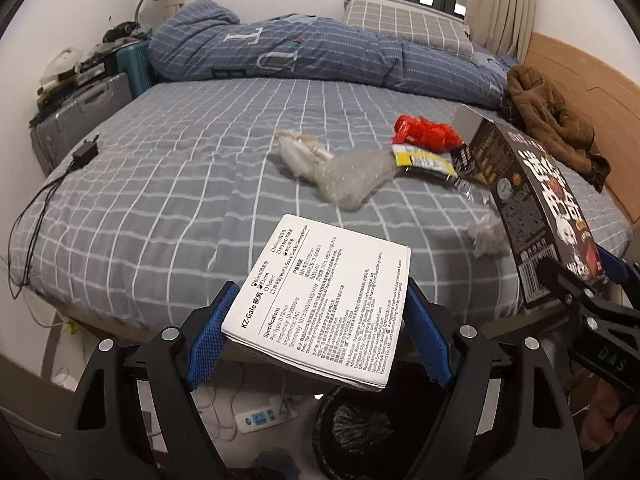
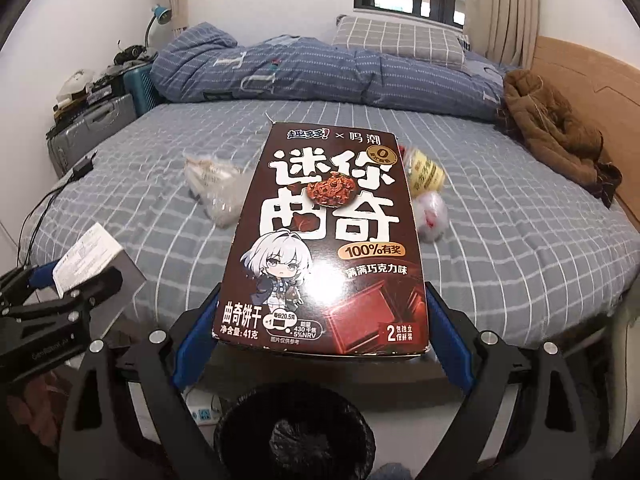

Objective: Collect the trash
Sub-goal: 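Carry the brown box and white box down toward the black trash bin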

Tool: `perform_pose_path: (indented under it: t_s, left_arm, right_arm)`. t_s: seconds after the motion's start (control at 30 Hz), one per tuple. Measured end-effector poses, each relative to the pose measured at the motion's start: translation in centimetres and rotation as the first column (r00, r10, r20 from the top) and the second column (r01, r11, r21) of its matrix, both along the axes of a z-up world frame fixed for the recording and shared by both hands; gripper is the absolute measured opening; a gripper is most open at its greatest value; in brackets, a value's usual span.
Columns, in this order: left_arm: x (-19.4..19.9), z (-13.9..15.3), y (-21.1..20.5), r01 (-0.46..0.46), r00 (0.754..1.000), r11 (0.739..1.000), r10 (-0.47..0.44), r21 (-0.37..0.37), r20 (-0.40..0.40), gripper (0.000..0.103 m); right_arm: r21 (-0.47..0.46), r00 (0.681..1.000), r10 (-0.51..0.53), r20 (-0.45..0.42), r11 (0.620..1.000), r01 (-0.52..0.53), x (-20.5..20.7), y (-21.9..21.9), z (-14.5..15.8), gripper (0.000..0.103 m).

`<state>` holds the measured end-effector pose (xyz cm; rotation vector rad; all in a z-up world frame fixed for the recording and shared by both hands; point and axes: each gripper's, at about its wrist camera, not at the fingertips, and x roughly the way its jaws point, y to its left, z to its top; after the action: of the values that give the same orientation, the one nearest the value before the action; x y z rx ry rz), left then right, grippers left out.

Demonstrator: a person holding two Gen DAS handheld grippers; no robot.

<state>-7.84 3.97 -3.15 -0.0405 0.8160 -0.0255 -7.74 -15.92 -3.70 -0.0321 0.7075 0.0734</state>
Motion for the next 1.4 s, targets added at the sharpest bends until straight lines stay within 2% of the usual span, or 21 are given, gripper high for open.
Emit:
perform_pose_path:
  t_s: [0.13, 0.37, 0.5, 0.7, 0.83, 1.17, 1.4]
  left_arm:
    - [-1.5, -1.5, 0.5, -0.008, 0.999, 1.0, 0.007, -0.022, -0.031, 0.079]
    - [-3.7, -2.1, 0.9, -0.027, 0.999, 1.0, 0.027, -0.015, -0.039, 0.079]
    - [-4.8, -3.1, 0.7, -0.027, 0.998, 1.0, 0.028, 0.011, -0.064, 0.079]
    - [-6.0, -4.9, 0.4, -0.017, 0.993, 1.0, 0.017, 0.005, -0.115, 0.079]
    - [-6.2, -6.4, 0.2, -0.005, 0.987, 1.0, 0.003, -0.012, -0.158, 0.079]
    - [-5.4, -10.9, 0.2, -0.009, 0.963, 1.0, 0.011, 0.006, -0.271, 0.079]
    - [-5.4, -13.0, 0.0, 0.004, 0.949, 1.0, -0.005, -0.001, -0.315, 0.079]
  right_arm:
    - [-0.003, 1.0, 0.005, -0.017, 1.0, -0.005, -2.0, 0.0, -1.3, 0.088]
    - [-0.002, 0.998, -0.004, -0.059, 1.0, 0.004, -4.6, -0.3, -3.1, 0.088]
    - [-0.002, 0.996, -0.011, -0.091, 1.0, 0.011, -6.0, -0.3, -4.1, 0.088]
    - [-0.021, 0.989, -0.007, -0.147, 1.0, 0.004, -7.6, -0.1, -5.9, 0.088]
    - [-0.047, 0.981, -0.01, -0.194, 0.999, 0.001, -7.6, -0.3, -7.5, 0.088]
    - [-0.074, 0.948, -0.037, -0.316, 0.997, 0.014, -6.6, -1.6, -11.7, 0.088]
    - [-0.109, 0.933, 0.016, -0.359, 0.992, -0.059, -7.8, -0.5, -13.5, 0.088]
